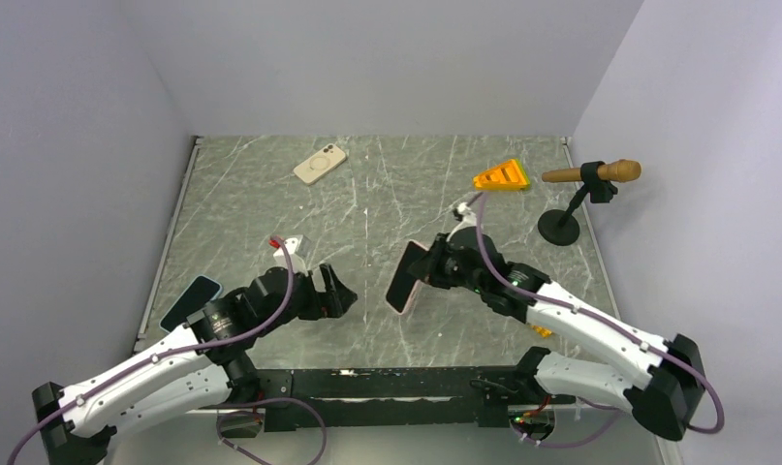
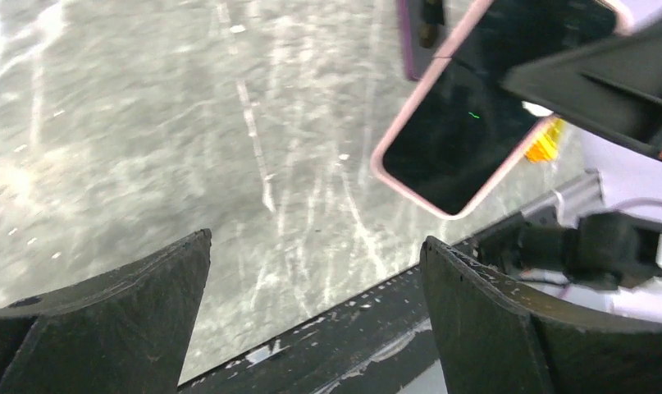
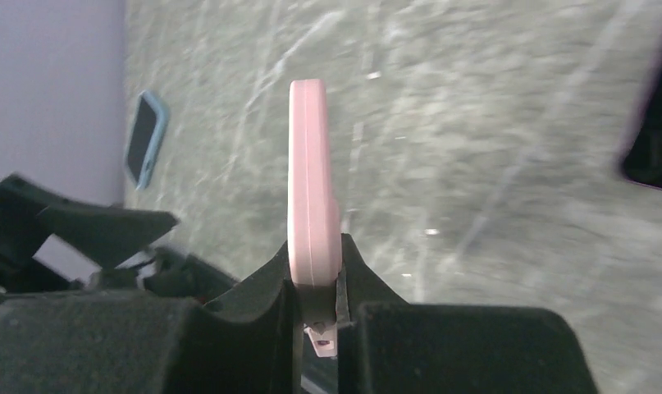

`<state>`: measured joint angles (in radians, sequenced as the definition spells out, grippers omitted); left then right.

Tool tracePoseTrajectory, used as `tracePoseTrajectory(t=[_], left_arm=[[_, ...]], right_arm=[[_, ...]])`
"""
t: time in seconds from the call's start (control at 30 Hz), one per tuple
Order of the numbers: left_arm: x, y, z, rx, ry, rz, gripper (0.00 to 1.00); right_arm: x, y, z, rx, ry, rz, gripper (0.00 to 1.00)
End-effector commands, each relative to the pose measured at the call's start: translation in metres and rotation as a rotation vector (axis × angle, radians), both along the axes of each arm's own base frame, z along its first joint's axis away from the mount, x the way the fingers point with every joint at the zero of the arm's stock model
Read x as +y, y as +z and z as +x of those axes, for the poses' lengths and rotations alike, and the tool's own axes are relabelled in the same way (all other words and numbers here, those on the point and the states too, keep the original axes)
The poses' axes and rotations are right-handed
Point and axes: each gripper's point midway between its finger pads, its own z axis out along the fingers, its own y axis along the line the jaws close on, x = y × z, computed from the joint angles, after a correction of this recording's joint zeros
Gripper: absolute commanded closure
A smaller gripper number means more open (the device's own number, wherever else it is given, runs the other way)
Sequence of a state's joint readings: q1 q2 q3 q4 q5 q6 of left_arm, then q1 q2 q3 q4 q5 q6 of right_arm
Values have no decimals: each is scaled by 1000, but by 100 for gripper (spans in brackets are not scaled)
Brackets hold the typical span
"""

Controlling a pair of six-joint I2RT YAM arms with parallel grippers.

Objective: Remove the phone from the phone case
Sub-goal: Adjust the phone.

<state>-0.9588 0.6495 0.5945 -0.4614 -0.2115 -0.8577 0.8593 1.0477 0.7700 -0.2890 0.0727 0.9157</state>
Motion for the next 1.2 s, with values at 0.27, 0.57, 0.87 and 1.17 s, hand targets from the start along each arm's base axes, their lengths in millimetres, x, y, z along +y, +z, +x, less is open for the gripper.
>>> tracePoseTrajectory(t=[0.27,0.57,0.87,1.17], left_arm=[[-24,-12,3,145,-65,-131,1],[-76,29,-17,41,-396,-396,25],[-64,8,-19,76,-363,-307,57],[-70,17,-30,48,-450,-351,69]], right_arm=[[-72,5,-1,-90,-121,-110,100],[-6,51,-37,-105,226,208,100],[2,88,-46,-152,290,314,100],[9,101,-47,-161,322,343,100]])
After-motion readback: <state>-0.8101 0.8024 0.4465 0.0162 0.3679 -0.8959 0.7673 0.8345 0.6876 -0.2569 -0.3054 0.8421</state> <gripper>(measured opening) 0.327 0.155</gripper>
